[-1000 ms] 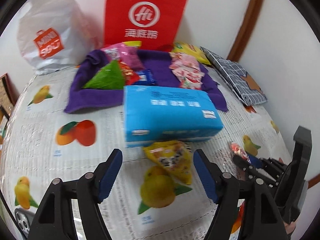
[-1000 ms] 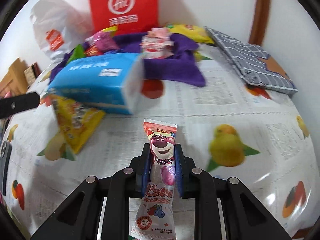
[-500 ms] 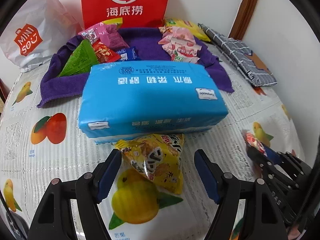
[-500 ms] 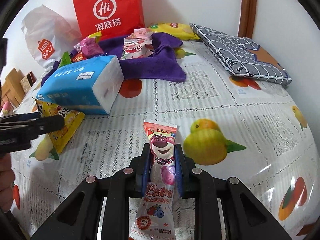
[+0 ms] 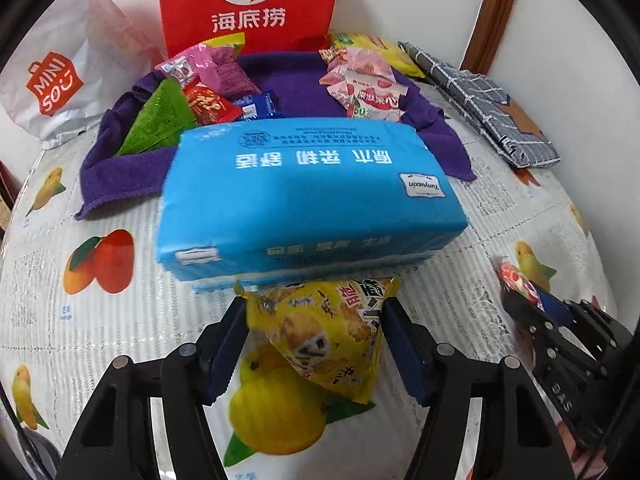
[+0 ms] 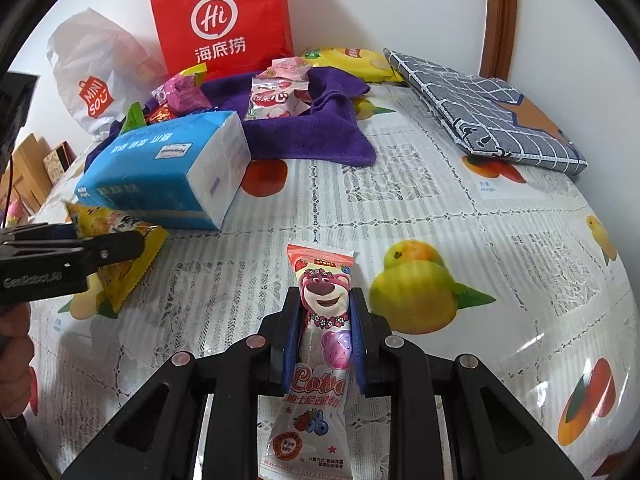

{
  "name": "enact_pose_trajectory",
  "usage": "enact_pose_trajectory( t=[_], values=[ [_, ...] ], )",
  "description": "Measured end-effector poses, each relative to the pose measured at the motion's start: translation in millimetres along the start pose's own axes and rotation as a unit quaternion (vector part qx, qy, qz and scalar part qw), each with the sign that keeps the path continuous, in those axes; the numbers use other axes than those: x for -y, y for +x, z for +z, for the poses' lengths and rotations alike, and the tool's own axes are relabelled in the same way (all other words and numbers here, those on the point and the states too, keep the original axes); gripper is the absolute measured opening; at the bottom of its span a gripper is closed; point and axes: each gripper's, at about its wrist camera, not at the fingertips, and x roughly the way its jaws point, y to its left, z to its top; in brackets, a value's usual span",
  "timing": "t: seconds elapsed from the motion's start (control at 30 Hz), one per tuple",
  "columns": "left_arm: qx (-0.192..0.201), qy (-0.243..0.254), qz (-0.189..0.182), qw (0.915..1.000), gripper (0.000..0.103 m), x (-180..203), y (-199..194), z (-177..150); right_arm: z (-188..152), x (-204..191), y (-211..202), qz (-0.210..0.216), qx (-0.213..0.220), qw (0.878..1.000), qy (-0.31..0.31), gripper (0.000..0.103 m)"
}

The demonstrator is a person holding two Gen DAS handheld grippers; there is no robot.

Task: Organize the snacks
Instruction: 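Lift the yellow bag with the left gripper while the right lifts the lollipop packet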

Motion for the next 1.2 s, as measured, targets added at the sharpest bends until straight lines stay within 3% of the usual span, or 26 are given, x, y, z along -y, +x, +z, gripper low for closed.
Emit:
enact_pose_trajectory(
  t=[0.3, 0.57, 0.93, 1.2],
  values=[
    [0.021, -0.015, 0.034, 0.9991, 0.064, -38.6, -28.9, -17.3, 15.4, -10.3, 2.5, -0.007, 0.007, 1.000, -0.019, 0.023],
    [0.024, -0.045, 0.050, 0.9975, 0.063, -74.9, -29.8, -35.1, 23.2, -15.6, 21.3, -0.013, 0.000, 1.000, -0.018, 0.023],
    [0.080, -0.060, 0.039, 0.9942, 0.065, -84.8, -18.2, -50.5, 22.1, -17.4, 24.4, -0.007, 0.010, 1.000, -0.021, 0.026],
    [0.077, -0.049, 0.047, 0.9947, 0.070, -81.0, -14.1, -48.8, 22.0, -21.0, 24.7, -0.007, 0.009, 0.999, -0.031, 0.032]
  ],
)
